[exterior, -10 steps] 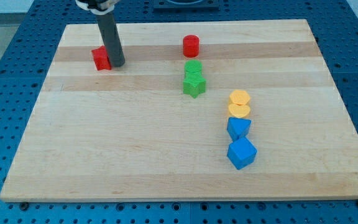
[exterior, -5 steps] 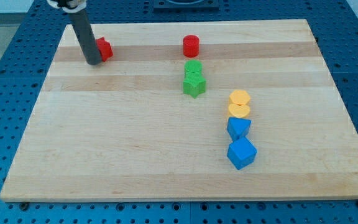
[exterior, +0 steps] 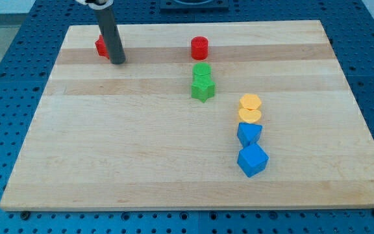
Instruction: Push the red star to the top left of the board
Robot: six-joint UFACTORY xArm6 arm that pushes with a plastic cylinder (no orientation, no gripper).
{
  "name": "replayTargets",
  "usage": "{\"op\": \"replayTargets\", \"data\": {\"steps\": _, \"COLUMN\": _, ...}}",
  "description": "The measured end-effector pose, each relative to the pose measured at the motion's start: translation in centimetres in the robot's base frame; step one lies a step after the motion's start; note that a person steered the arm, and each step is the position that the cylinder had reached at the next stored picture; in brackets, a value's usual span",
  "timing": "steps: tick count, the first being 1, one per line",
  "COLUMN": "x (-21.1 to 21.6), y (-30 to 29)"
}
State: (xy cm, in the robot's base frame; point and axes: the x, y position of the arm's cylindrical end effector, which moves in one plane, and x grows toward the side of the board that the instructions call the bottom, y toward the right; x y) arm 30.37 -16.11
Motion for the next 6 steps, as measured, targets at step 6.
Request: {"op": "replayTargets", "data": {"steps": 6, "x": -3.7, "y": -5.7}}
